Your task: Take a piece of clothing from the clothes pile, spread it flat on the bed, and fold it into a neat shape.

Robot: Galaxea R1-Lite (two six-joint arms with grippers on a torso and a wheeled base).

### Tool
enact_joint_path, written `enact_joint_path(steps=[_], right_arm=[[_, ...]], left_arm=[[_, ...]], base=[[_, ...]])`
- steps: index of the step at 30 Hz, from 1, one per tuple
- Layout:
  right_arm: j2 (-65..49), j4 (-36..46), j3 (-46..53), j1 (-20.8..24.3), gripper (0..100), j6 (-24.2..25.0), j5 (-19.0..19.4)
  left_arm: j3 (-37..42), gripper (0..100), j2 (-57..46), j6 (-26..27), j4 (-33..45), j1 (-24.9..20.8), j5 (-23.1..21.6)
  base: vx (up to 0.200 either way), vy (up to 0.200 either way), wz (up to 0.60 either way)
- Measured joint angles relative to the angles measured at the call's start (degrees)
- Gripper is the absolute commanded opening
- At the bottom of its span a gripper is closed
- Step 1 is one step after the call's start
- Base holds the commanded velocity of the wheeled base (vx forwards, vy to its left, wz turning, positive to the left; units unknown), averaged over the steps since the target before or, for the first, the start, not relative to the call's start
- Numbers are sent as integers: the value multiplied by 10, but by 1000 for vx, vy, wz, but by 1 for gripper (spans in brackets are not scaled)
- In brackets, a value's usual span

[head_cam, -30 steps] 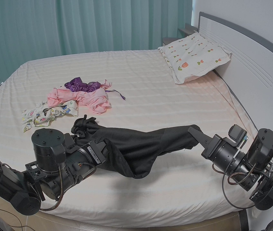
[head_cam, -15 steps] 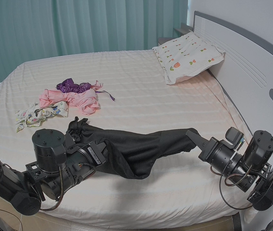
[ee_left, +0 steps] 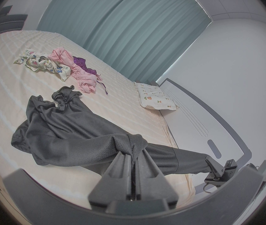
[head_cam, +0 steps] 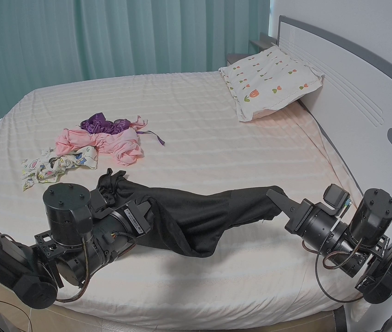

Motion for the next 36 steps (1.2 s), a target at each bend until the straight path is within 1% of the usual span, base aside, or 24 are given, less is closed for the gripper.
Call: enact_joint_path(steps=[9, 13, 16, 21, 25, 27, 32, 36], right_arm=[[-35, 0, 6, 11, 0, -16, 0], [-74, 0, 10, 15, 0, -24, 0], [-109, 0, 18, 20, 0, -37, 0], [-187, 13, 15, 33, 0, -63, 0], [-264, 96, -23, 46, 0, -75, 1], [-299, 145, -55, 52, 0, -82, 2], [-369, 264, -170, 60, 0, -103, 2], [-401, 343, -266, 63, 0, -115, 1]], left_arm=[[1, 0, -32, 15, 5, 13, 4], [1, 0, -61, 17, 11, 16, 4], [-9, 0, -83, 34, 27, 20, 5], [-52, 0, -122, 54, 91, 32, 5], [-101, 0, -159, 59, 164, 39, 5], [-123, 0, -175, 60, 186, 41, 5], [-174, 0, -208, 60, 223, 47, 5], [-209, 0, -223, 52, 259, 50, 5]], base=[[-200, 0, 0], [0, 0, 0], [0, 0, 0], [0, 0, 0], [0, 0, 0], [0, 0, 0], [0, 0, 0], [0, 0, 0]])
